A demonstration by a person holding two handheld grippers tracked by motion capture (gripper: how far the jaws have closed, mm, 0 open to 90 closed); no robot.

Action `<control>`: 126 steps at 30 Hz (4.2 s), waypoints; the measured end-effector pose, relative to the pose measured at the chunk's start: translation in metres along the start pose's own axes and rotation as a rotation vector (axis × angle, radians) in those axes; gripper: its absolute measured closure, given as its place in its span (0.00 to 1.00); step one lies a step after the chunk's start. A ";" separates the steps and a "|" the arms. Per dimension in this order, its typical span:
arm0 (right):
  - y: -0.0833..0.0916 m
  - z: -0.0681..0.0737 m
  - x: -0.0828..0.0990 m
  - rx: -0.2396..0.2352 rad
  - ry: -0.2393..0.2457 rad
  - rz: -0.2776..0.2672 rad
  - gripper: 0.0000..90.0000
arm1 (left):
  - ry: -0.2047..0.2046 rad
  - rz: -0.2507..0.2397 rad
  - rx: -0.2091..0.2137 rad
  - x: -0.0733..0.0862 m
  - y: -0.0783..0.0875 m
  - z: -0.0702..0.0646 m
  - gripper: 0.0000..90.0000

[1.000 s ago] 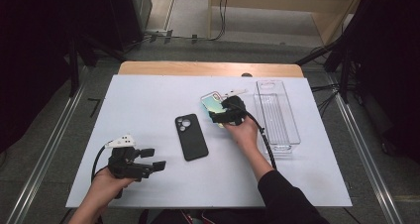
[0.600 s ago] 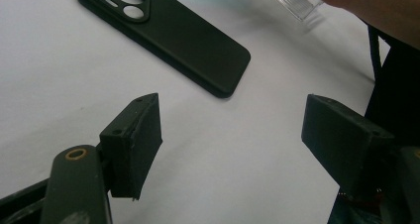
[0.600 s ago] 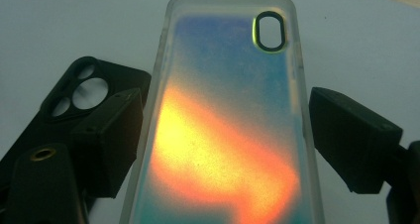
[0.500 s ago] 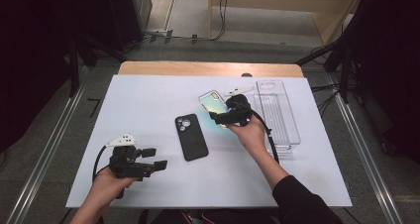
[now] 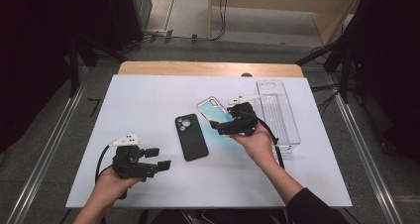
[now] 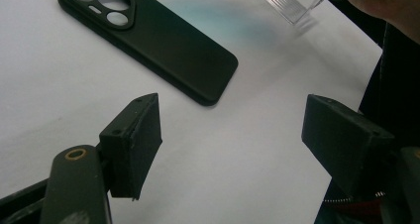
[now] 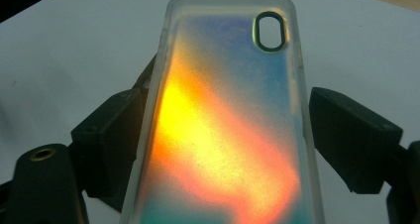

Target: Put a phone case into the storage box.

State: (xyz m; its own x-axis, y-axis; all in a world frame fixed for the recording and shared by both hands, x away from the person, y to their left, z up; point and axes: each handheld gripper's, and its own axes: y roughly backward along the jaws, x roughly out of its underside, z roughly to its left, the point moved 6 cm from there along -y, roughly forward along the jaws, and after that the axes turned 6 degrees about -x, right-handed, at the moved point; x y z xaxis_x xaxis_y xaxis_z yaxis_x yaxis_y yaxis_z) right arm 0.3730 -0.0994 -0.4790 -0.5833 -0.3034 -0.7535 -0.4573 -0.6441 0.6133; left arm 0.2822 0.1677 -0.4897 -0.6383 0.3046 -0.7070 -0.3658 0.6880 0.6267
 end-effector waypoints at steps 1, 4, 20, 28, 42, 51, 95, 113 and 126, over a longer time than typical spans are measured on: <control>0.001 0.002 0.002 -0.007 0.001 -0.003 0.16 | 0.004 -0.001 -0.001 -0.001 0.000 0.000 0.26; 0.005 0.007 0.008 -0.020 0.004 -0.002 0.17 | 0.012 0.001 -0.001 -0.005 -0.001 -0.001 0.27; 0.011 0.024 0.030 -0.037 -0.023 -0.040 0.16 | 0.073 0.003 0.003 -0.037 -0.009 -0.009 0.26; 0.009 0.036 0.034 -0.014 -0.046 -0.073 0.16 | 0.105 0.008 -0.002 -0.051 -0.013 -0.012 0.26; -0.001 0.051 0.040 0.009 -0.112 -0.131 0.16 | 0.129 0.019 -0.026 -0.067 -0.024 -0.014 0.26; -0.008 0.059 0.036 -0.008 -0.170 -0.196 0.16 | 0.145 0.015 -0.041 -0.077 -0.033 -0.014 0.26; -0.033 0.078 0.047 -0.083 -0.390 -0.402 0.16 | 0.310 -0.012 -0.135 -0.102 -0.075 -0.002 0.41; -0.036 0.083 0.048 -0.106 -0.376 -0.412 0.16 | 0.443 -0.045 -0.084 -0.101 -0.075 0.004 0.84; -0.037 0.085 0.047 -0.069 -0.312 -0.425 0.16 | 0.494 -0.079 -0.019 -0.104 -0.070 0.000 0.90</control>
State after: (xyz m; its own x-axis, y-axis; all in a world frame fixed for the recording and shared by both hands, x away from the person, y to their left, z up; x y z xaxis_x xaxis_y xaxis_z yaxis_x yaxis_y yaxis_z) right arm 0.3054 -0.0303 -0.5165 -0.5330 0.2113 -0.8193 -0.6579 -0.7123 0.2444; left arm 0.3739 0.0878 -0.4601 -0.8509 -0.0999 -0.5157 -0.4354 0.6833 0.5861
